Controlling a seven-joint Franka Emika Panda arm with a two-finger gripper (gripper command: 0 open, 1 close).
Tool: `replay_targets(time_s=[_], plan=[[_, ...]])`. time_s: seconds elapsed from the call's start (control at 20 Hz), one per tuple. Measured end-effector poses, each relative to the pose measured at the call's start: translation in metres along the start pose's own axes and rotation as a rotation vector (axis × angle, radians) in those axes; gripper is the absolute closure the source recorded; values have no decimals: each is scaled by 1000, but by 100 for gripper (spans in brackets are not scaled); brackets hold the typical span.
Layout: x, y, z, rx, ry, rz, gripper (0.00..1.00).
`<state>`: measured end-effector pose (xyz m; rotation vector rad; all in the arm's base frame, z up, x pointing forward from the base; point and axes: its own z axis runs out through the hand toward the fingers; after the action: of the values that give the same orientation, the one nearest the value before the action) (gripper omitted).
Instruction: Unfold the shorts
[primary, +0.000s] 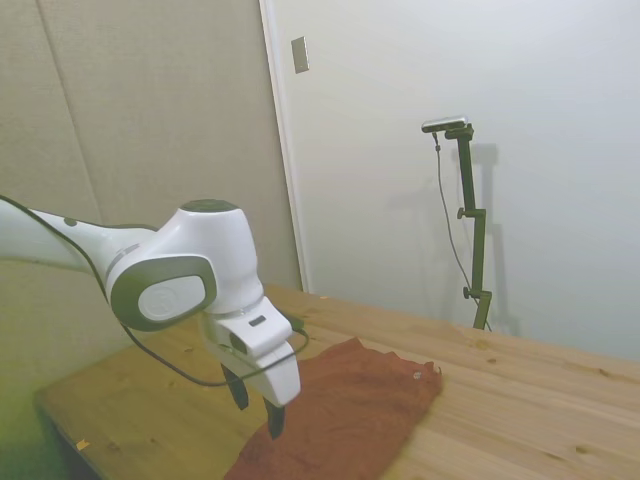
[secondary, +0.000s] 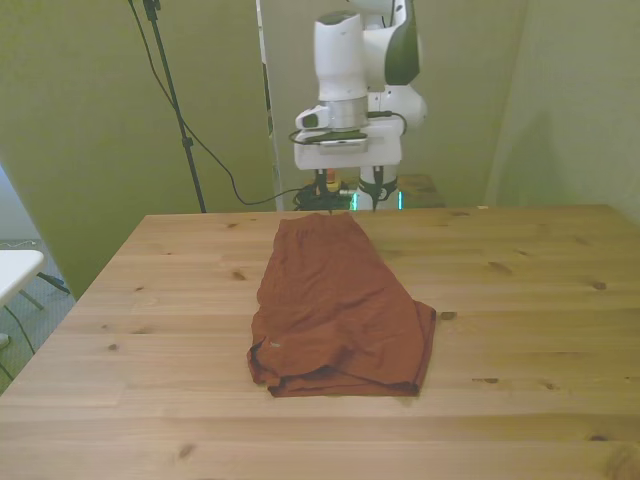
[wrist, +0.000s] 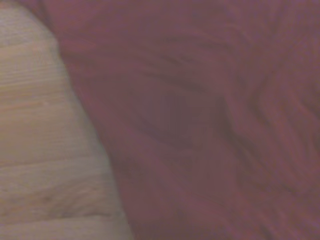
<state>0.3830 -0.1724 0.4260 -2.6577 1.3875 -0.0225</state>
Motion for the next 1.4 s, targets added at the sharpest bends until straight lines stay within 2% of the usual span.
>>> replay_targets(time_s=[0.2, 0.4, 0.55, 0.7, 0.9, 1.1, 1.4], plan=[[38, 31, -5, -8, -101, -11, 0], [80, 73, 3, 7, -167, 25, 0], [107, 85, 4, 54, -244, 32, 0], [132, 93, 3, 67, -295, 28, 0], [149, 95, 16, 36, -367, 10, 0], [159, 88, 37, 4, -395, 4, 0], [151, 66, 52, -8, -425, -46, 0]])
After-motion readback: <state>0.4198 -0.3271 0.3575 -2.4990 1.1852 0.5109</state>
